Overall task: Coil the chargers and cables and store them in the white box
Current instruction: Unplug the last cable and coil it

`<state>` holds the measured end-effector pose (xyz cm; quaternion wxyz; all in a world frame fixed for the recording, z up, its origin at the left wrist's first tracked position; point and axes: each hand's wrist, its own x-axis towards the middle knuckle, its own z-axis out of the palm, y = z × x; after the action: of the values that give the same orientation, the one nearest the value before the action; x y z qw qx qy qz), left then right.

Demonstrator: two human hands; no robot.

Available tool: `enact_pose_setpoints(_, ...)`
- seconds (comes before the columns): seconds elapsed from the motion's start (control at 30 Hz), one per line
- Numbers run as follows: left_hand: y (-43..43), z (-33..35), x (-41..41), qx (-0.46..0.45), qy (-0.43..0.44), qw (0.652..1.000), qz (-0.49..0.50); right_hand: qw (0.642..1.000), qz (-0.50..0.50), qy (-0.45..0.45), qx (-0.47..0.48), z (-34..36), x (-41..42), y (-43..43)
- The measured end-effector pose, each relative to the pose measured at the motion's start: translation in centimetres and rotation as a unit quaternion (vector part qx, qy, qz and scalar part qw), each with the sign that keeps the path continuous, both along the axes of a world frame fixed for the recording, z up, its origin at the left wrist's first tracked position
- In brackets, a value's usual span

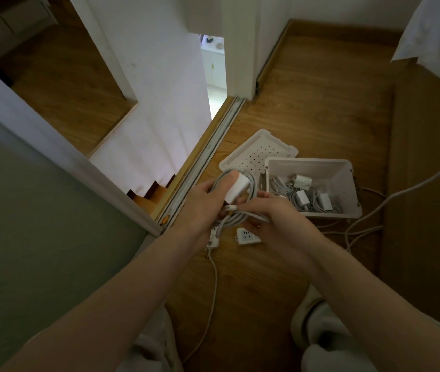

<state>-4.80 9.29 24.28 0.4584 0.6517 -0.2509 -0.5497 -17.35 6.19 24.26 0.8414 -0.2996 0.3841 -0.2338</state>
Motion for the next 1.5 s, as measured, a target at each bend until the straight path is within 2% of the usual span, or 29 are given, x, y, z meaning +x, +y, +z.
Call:
enact_pose_setpoints(0.1, -0.2, 0.1, -0.1, 0.000, 0.017, 1.000, 0.001, 0.998, 0.000, -0.065, -0.014, 0.3, 0.0, 0.4)
enact_pose_setpoints(0.17, -0.5, 0.1, -0.2, -0.007, 0.001, 1.000, 0.025, 0.997, -0.034, -0.067, -0.024, 0.2, 0.2, 0.5)
enact_pose_setpoints(0.2, -0.6, 0.0, -0.3, -0.010, -0.002, 0.999, 0.031, 0.997, -0.049, -0.048, -0.044, 0.1, 0.3, 0.6)
enact_pose_setpoints(0.27, -0.7, 0.0, -0.3, -0.010, 0.010, 0.999, 0.039, 0.986, -0.050, 0.033, -0.153, 0.0, 0.4, 0.8)
enact_pose_setpoints(0.37, -0.7, 0.1, -0.1, -0.019, 0.028, 0.999, 0.040, 0.947, -0.021, 0.106, -0.304, 0.2, 0.6, 1.1)
enact_pose_setpoints(0.53, -0.3, -0.2, 0.4, -0.011, 0.037, 0.998, 0.043, 0.919, 0.043, 0.165, -0.355, 0.3, 0.7, 0.8)
enact_pose_setpoints(0.6, -0.3, -0.3, 0.4, -0.008, 0.022, 0.999, 0.040, 0.898, 0.055, 0.210, -0.383, 0.0, 0.9, 1.0)
enact_pose_setpoints(0.67, -0.5, -0.5, 0.2, -0.015, -0.028, 0.999, 0.035, 0.863, 0.053, 0.272, -0.422, -0.3, 1.0, 1.1)
enact_pose_setpoints(0.73, -0.8, -0.9, 0.0, -0.026, -0.089, 0.995, 0.029, 0.850, 0.005, 0.294, -0.437, -0.5, 1.0, 0.9)
enact_pose_setpoints(0.87, -1.2, -2.1, 0.5, 0.001, -0.129, 0.991, 0.046, 0.877, -0.072, 0.254, -0.402, -0.3, 1.1, 0.8)
enact_pose_setpoints(1.03, -1.4, -2.6, 2.4, 0.038, -0.094, 0.994, 0.045, 0.908, -0.109, 0.192, -0.357, 0.4, 0.9, 1.1)
enact_pose_setpoints(1.2, -1.5, -2.1, 2.7, 0.015, -0.054, 0.998, 0.024, 0.933, -0.161, 0.112, -0.301, 1.8, 0.5, 0.6)
enact_pose_setpoints(1.27, -1.5, -1.8, 2.3, -0.003, -0.048, 0.999, 0.024, 0.948, -0.189, 0.079, -0.244, 1.9, 0.3, 0.2)
enact_pose_setpoints(1.4, -1.4, -1.4, 1.6, -0.028, -0.063, 0.997, 0.039, 0.968, -0.229, 0.078, -0.066, 1.3, -0.3, -0.9)
enact_pose_setpoints(1.5, -1.3, -1.1, 1.5, -0.034, -0.066, 0.996, 0.050, 0.978, -0.175, 0.111, 0.015, 1.1, -0.2, -1.3)
